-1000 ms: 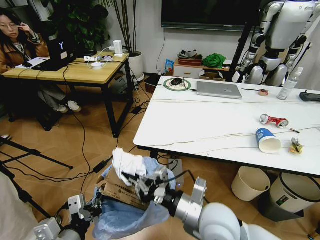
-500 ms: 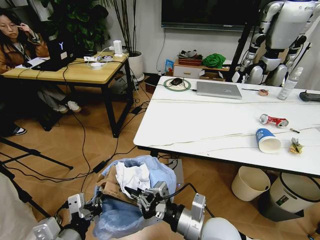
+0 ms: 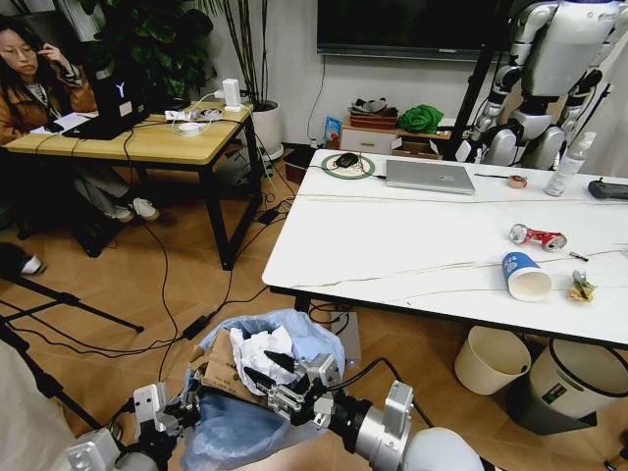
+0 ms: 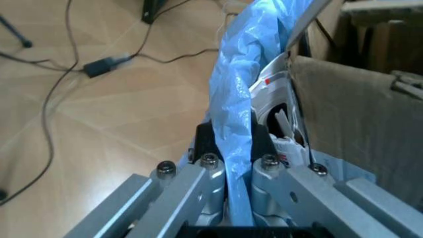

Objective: Pick up the trash bin and place the trash from the table into it.

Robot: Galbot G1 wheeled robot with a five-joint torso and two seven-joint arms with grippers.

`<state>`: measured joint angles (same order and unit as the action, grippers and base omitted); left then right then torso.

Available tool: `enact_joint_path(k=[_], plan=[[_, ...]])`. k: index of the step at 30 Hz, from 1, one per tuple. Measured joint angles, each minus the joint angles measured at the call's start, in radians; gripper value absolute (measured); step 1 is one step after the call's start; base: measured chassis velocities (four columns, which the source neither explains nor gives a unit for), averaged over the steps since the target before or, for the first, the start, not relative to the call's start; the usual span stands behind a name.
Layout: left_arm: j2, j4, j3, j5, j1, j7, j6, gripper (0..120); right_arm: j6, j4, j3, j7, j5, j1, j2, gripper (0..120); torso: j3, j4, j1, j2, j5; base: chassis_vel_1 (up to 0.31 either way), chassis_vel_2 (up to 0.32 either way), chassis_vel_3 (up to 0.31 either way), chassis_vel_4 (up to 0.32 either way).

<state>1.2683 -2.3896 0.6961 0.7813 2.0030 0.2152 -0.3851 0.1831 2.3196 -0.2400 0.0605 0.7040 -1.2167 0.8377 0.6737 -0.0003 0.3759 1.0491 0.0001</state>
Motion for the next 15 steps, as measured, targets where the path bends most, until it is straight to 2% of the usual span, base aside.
enact_joint_path(k=[1,6,8,10,13,15], plan=[[0.0,0.0,0.0,0.0,0.0,0.0,0.0,0,0.0,0.0,0.0,0.0,0.0,0.0,0.0,61,0.0,0.0,0.0,0.0,0.0,0.0,0.0,0.0,0.0],[-0.002,0.041,-0.018,-0.005,-0.01,0.028,-0.003,0,-0.001,0.027,0.091,0.059,0.006,0.025,-0.006,82,0.0,0.0002,0.0,0.0,-0.0001,0.0,0.0,0.0,0.0],[-0.002,0.044,-0.02,-0.006,-0.011,0.029,-0.003,0,-0.001,0.027,0.104,0.072,0.008,0.033,-0.002,86,0.0,0.0001,0.0,0.0,-0.0001,0.0,0.0,0.0,0.0],[-0.007,0.045,-0.028,-0.004,-0.016,0.029,-0.002,0,0.003,0.019,0.173,0.119,0.035,0.051,0.017,95,0.0,0.0003,0.0,0.0,0.0,0.0,0.0,0.0,0.0],[-0.021,0.038,-0.035,-0.002,-0.026,0.022,0.004,0,0.008,-0.015,0.281,0.16,0.057,0.039,0.034,100,0.0,0.0003,0.0,0.0,0.0,0.0,0.0,0.0,0.0],[-0.028,0.035,-0.037,-0.002,-0.028,0.019,0.005,0,0.009,-0.033,0.316,0.174,0.06,0.028,0.038,100,0.0,-0.0001,0.0,0.0,0.0,0.0,0.0,0.0,0.0]])
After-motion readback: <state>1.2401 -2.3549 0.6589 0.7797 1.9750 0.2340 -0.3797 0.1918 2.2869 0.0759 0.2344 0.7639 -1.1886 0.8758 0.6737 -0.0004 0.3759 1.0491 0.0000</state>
